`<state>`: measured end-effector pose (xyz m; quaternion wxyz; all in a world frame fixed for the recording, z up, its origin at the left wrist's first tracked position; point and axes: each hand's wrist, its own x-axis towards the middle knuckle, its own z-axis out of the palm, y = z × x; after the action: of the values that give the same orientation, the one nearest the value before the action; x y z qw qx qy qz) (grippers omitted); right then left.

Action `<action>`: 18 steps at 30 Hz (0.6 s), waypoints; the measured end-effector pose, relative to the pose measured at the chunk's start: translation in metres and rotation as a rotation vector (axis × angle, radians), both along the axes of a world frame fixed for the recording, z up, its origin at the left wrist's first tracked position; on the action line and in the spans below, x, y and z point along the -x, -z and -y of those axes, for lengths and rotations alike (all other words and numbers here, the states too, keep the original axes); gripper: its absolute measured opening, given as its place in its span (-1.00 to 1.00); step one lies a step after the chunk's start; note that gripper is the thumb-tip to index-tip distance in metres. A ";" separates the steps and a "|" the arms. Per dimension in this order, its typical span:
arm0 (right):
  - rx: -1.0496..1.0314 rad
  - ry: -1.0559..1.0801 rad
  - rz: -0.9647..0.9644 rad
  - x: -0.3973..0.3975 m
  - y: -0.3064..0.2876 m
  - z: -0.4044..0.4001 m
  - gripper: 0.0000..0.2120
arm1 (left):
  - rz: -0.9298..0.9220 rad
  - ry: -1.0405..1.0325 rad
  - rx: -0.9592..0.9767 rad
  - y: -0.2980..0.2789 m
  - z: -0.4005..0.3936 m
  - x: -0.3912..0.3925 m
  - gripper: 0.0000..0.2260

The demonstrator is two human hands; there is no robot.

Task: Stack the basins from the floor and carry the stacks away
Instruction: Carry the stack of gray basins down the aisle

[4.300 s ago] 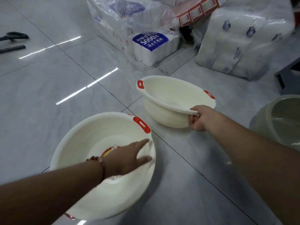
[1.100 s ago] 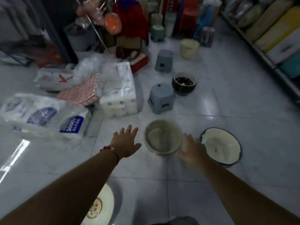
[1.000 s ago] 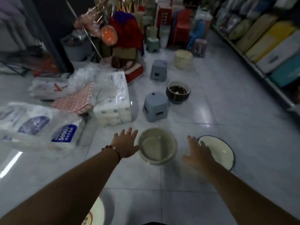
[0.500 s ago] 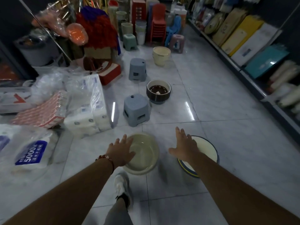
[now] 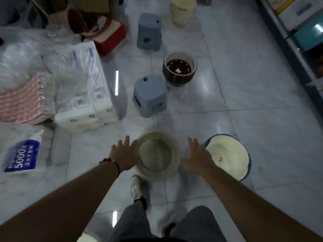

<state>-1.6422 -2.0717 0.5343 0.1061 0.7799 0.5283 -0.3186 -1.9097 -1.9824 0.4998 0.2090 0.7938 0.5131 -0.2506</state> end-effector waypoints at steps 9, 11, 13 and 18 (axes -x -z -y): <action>0.121 0.080 -0.120 -0.043 0.158 -0.052 -0.15 | 0.004 -0.070 0.145 0.125 -0.030 -0.032 -0.38; 0.158 0.070 -0.146 -0.053 0.214 -0.058 -0.13 | -0.001 -0.124 0.201 0.175 -0.032 -0.037 -0.38; 0.211 0.085 -0.170 -0.064 0.272 -0.059 -0.10 | -0.003 -0.175 0.257 0.226 -0.033 -0.041 -0.36; 0.290 0.231 -0.291 -0.084 0.393 -0.060 -0.08 | 0.066 -0.436 0.322 0.354 -0.035 -0.043 -0.36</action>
<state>-1.5583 -2.0113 0.1415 0.1027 0.7577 0.3937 -0.5103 -1.8668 -1.9474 0.1456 0.3982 0.6289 0.6185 -0.2518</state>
